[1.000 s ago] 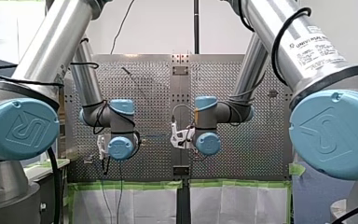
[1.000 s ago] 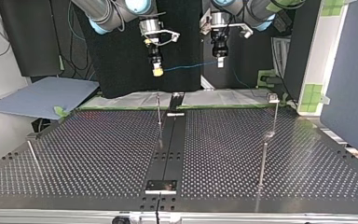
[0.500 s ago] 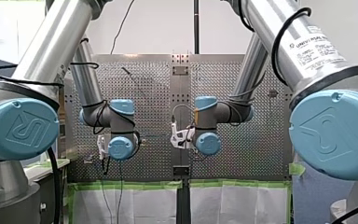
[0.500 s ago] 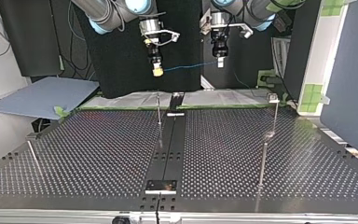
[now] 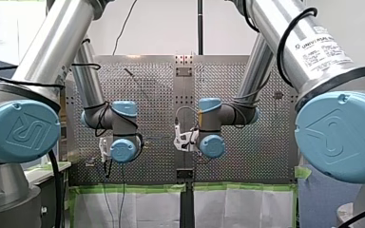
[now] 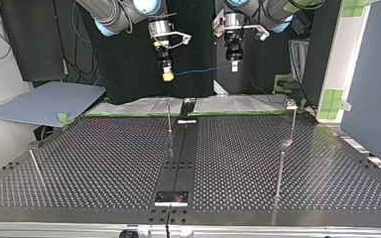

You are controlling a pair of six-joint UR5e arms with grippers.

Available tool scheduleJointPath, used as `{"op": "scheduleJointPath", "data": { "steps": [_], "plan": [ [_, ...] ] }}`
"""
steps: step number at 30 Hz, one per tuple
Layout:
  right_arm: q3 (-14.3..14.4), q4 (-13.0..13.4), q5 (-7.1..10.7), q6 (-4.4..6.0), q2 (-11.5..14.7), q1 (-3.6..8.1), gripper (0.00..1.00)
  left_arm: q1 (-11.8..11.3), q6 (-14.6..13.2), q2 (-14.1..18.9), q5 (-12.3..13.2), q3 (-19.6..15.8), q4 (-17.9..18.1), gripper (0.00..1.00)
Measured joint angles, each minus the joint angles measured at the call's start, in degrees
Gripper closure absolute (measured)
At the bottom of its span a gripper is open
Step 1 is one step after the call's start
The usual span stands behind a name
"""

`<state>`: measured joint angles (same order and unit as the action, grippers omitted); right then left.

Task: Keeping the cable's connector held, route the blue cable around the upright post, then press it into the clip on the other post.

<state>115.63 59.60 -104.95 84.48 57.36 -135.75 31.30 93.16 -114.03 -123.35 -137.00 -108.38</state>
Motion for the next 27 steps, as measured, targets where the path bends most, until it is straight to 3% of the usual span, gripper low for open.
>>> {"op": "scheduleJointPath", "data": {
  "steps": [18, 22, 27],
  "plan": [
    [0.1, -0.1, -0.13, -0.09, -0.1, 0.12, 1.00, 0.0, -0.3, -0.3, 0.2, -0.1, -0.3, 1.00],
    [1.6, -1.6, -1.03, -0.29, -1.6, 1.03, 1.00, -0.1, -2.0, -1.9, 0.4, -0.2, -1.9, 1.00],
    [3.1, -4.6, -1.37, -0.34, -2.7, 1.36, 1.00, -0.1, -4.5, -3.0, 0.4, -0.2, -3.5, 1.00]
  ]
}}
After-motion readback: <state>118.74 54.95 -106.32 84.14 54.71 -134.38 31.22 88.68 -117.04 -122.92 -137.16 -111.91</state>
